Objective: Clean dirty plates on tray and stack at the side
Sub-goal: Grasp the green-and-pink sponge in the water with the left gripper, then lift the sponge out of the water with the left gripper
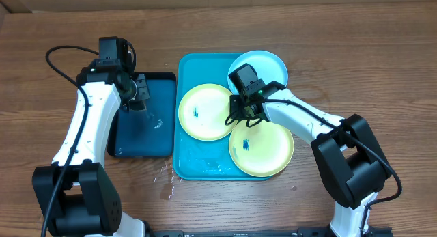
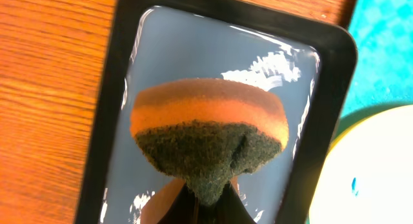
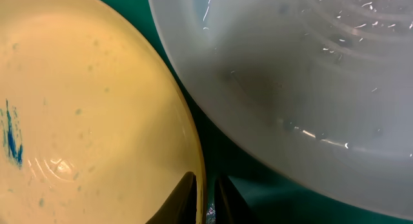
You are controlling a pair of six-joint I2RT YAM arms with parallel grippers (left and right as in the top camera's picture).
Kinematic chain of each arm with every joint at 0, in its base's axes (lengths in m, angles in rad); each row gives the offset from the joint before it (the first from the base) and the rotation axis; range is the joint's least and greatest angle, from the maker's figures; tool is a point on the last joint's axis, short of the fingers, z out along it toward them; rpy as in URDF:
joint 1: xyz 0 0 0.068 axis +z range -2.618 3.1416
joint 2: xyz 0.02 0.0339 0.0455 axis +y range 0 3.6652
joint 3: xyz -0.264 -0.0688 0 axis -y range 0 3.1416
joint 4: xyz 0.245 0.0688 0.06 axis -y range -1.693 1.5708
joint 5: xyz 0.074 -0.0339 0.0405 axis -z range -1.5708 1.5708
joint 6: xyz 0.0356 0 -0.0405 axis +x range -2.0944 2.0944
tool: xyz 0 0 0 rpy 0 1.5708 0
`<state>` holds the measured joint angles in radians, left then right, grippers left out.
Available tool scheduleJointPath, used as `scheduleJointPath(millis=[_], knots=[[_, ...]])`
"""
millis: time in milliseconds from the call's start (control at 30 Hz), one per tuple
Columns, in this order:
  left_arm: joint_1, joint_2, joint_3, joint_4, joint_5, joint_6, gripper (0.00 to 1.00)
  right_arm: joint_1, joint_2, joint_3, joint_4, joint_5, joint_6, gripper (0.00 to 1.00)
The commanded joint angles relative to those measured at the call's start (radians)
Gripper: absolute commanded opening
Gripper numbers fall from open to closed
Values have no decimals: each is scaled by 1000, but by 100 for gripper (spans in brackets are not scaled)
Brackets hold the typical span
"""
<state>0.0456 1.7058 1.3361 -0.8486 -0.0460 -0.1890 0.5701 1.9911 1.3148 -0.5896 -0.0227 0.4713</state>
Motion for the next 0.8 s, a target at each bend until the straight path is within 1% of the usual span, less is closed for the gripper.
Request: scheduleJointPath(millis=[0,67,133,267,400,600,700,733,767], knots=[[-11,-9,15,0,119,83,4,-5,15,13,5,3,0,13],[-12,-9,15,-5,169,98,4,-5,15,13,5,3,0,13],[-14,-9,15,-10,173,100,4,-5,15,13,4,-1,0,11],[-14,-9,15,-11,171,99,4,-5,15,13,1,-1,0,4],[-25,-9,15,-32,170,100,4,-5,15,13,0,-2,0,4],[-50,-9,15,-109,165,100,4,-5,14,14,-7,-5,0,4],[-53,-9,15,-123,136,95,4,-5,12,19,-18,-5,1,4],[-53,-9,15,-126,134,95,4,-5,12,22,-23,-8,1,13],[-53,-9,15,-127,135,95,4,-5,12,24,-25,-13,0,15]])
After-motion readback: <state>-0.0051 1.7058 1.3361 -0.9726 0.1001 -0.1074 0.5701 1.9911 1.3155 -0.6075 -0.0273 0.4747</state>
